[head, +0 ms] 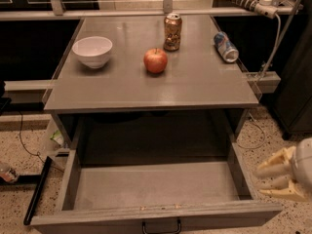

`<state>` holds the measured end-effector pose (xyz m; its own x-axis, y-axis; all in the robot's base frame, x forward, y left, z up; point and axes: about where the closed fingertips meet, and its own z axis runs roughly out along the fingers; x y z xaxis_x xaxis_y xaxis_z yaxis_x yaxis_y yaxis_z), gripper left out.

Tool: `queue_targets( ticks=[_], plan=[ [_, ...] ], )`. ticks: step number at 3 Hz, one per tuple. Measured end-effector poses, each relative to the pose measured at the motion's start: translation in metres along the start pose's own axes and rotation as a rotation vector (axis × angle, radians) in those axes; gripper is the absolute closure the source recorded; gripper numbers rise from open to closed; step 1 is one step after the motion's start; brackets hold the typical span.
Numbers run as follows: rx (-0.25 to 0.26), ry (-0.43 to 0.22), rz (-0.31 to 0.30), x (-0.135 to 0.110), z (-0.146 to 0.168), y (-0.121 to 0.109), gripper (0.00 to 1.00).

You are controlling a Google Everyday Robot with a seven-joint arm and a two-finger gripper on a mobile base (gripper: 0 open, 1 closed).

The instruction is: Close top drawer

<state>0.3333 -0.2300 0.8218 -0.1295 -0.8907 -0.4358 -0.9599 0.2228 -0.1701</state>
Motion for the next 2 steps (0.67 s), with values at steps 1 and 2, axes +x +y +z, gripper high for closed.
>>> queue_targets(
  ticks=[1, 2],
  plan=[
    [-0.007, -0.005, 0.001, 0.0012, 0.0028, 0.0038, 0.88],
    [-0.009, -0.005, 0.001, 0.0014, 0.0040, 0.0043, 1.00]
  ],
)
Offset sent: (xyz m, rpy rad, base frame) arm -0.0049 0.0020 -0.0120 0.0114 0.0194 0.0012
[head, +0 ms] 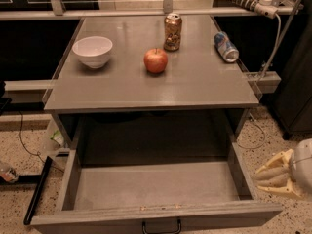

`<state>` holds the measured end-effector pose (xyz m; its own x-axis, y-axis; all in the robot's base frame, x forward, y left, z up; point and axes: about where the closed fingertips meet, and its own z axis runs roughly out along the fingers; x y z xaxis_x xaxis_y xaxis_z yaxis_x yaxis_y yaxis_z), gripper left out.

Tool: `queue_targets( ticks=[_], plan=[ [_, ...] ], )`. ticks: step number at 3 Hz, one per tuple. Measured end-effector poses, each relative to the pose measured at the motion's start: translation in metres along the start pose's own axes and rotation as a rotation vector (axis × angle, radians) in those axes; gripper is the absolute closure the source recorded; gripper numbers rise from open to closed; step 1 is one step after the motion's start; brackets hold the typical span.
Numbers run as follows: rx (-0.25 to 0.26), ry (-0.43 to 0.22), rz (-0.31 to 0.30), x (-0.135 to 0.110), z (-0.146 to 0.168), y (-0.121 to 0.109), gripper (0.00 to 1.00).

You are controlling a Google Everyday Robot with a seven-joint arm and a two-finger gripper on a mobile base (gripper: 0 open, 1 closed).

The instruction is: Close top drawer

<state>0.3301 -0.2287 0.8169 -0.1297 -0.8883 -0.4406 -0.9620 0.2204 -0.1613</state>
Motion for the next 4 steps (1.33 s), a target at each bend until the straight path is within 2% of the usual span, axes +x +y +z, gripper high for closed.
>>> queue_targets(
  ticks=[1, 2, 3, 4],
  plan=[
    [-0.068, -0.009, 0.034, 0.014, 0.035, 0.022, 1.00],
    [-0.137, -0.062, 0.075, 0.031, 0.081, 0.054, 1.00],
    [-0.166, -0.114, 0.085, 0.040, 0.113, 0.074, 1.00],
    [-0.166, -0.149, 0.091, 0.044, 0.133, 0.084, 1.00]
  ],
)
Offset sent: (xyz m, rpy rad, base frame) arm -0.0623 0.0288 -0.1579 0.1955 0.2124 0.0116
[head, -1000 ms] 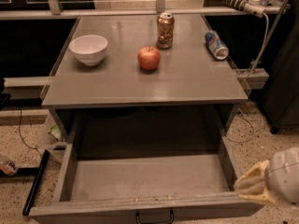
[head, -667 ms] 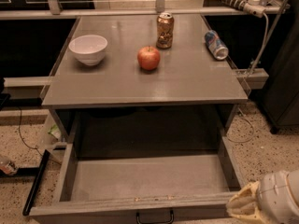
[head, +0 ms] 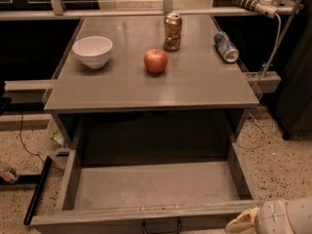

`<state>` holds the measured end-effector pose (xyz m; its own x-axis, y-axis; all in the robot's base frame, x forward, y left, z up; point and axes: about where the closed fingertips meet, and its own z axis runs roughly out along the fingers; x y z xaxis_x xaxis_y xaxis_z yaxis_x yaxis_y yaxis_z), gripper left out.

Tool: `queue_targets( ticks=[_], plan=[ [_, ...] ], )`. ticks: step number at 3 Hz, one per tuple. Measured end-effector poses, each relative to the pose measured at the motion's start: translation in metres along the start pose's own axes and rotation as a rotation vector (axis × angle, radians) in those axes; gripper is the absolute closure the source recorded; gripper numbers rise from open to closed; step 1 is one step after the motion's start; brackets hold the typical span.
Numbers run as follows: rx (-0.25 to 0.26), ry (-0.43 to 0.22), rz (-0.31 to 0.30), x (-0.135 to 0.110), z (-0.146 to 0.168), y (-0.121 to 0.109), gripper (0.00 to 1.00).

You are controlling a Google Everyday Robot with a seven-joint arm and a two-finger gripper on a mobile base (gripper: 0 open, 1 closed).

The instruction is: Close top drawer

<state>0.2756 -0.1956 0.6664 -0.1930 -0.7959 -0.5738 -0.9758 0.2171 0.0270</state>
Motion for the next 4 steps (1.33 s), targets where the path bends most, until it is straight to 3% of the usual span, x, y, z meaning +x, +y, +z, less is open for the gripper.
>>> queue_targets(
  ticks=[1, 3, 4],
  plan=[
    [0.001, -0.002, -0.001, 0.001, 0.001, 0.000, 0.82],
    [0.001, -0.002, -0.001, 0.001, 0.001, 0.000, 0.36],
    [0.021, -0.021, -0.021, -0.004, -0.001, -0.014, 0.13]
  ],
)
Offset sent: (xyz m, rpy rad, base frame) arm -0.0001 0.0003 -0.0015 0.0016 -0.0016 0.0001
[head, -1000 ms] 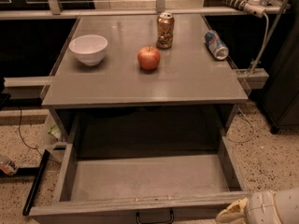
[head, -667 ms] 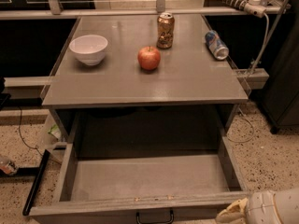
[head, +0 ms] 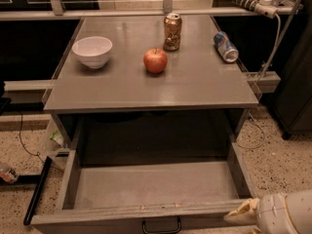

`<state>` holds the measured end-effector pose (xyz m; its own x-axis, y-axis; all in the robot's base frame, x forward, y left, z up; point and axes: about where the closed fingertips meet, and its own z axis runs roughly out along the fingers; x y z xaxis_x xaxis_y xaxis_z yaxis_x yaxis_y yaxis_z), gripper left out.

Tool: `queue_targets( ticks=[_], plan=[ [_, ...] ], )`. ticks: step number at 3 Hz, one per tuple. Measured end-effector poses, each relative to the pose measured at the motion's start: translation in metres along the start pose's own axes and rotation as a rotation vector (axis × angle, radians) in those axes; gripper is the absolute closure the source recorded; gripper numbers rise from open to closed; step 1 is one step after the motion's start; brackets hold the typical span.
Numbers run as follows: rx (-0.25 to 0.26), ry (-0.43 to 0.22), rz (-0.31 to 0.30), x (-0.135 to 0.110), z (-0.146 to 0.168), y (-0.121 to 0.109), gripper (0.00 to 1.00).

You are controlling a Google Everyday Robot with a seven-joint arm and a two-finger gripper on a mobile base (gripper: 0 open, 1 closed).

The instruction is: Close top drawer

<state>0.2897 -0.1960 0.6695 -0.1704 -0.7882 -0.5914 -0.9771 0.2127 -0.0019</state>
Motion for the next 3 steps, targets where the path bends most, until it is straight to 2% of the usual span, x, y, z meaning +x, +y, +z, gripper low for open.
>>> queue_targets(
  ticks=[1, 3],
  plan=[
    [0.017, -0.015, -0.029, -0.009, 0.002, -0.015, 0.15],
    [0.071, -0.053, -0.111, -0.036, 0.010, -0.080, 0.62]
  ],
)
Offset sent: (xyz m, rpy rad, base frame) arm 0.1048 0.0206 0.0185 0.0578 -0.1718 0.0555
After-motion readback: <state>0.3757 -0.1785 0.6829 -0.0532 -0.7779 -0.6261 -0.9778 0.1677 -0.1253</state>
